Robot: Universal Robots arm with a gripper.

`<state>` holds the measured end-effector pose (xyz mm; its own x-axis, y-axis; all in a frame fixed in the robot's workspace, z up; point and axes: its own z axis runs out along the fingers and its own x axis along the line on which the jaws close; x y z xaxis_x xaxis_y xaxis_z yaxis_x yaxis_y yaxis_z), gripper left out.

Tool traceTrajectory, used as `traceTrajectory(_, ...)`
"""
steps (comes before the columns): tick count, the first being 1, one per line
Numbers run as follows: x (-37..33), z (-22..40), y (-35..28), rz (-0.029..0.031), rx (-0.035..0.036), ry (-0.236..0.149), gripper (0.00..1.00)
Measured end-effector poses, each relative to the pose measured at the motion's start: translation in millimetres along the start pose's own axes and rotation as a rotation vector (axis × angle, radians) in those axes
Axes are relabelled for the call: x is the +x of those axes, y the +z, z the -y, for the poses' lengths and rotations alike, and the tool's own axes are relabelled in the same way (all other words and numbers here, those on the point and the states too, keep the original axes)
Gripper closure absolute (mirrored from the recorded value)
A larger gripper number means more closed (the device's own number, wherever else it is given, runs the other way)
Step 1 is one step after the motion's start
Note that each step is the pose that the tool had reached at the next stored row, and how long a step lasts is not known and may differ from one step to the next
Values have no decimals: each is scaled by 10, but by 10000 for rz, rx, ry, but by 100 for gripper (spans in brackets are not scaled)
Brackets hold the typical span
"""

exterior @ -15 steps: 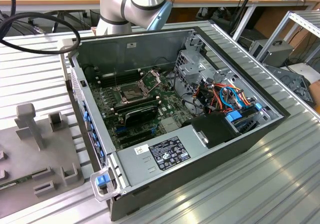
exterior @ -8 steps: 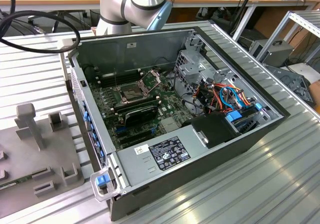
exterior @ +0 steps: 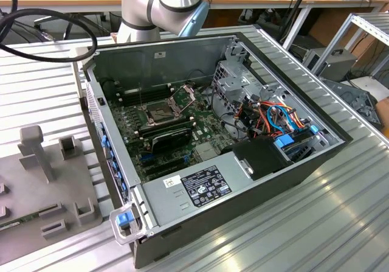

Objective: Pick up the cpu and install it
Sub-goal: 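Pick up the cpu and move it towards the insertion slot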

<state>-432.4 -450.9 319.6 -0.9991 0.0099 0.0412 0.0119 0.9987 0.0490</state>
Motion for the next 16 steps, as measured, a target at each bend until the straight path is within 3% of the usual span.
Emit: traceTrajectory(16, 3, -3, -71, -1, 1, 0, 45)
